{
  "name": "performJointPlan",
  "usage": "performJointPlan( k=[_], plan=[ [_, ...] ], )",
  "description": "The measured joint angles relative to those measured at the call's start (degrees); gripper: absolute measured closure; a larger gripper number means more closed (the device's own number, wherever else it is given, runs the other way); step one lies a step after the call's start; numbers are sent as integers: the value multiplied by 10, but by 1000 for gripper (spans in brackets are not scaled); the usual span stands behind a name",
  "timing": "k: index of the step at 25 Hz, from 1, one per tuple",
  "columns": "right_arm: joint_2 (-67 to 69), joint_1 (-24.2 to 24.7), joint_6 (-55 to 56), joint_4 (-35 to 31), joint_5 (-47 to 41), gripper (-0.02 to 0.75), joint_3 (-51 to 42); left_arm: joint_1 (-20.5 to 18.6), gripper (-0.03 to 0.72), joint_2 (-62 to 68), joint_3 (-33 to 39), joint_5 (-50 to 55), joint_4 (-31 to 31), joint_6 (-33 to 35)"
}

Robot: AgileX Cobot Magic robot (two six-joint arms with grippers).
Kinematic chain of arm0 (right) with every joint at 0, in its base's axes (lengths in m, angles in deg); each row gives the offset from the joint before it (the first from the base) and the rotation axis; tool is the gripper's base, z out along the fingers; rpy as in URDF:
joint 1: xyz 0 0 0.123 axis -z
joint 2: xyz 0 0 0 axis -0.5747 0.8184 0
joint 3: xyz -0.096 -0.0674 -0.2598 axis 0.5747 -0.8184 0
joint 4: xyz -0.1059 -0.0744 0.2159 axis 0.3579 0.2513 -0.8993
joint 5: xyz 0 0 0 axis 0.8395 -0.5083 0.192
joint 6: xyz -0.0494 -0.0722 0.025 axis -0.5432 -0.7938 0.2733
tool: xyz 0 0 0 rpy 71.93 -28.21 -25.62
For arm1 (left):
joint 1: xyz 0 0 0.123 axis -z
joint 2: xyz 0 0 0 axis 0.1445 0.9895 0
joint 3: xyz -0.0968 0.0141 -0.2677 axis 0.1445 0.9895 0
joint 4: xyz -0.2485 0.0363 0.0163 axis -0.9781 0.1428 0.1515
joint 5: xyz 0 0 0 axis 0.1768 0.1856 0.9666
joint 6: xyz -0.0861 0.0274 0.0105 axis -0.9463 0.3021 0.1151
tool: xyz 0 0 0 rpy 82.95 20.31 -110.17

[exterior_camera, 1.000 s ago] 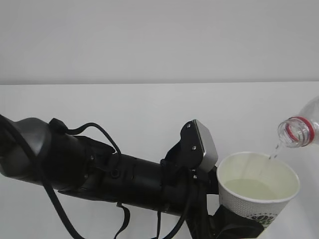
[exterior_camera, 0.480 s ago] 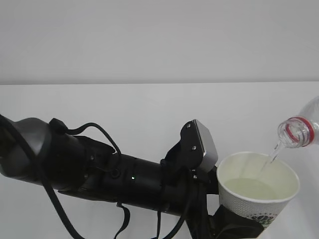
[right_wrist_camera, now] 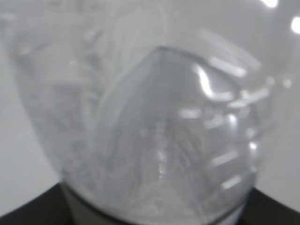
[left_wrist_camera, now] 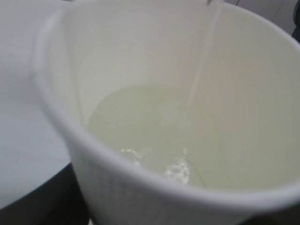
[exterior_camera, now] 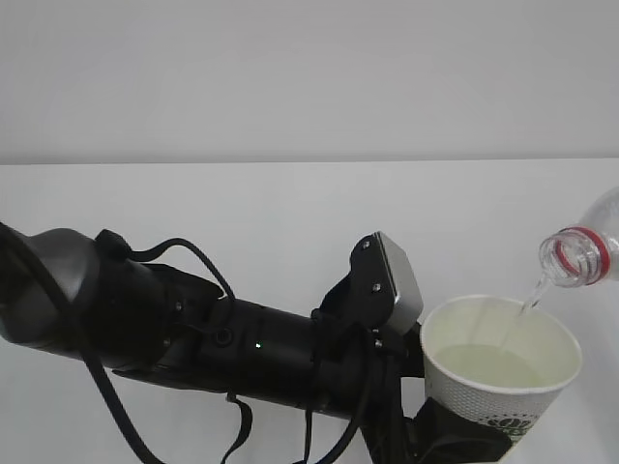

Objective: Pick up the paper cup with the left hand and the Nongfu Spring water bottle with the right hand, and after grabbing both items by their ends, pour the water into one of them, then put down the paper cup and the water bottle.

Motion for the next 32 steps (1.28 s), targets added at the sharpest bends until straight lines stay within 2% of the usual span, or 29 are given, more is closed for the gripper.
performJointPlan(
  k=[32],
  plan=[
    [0,0,0,-4,1,334,0,0,160,0,0,0,0,0]
  ],
)
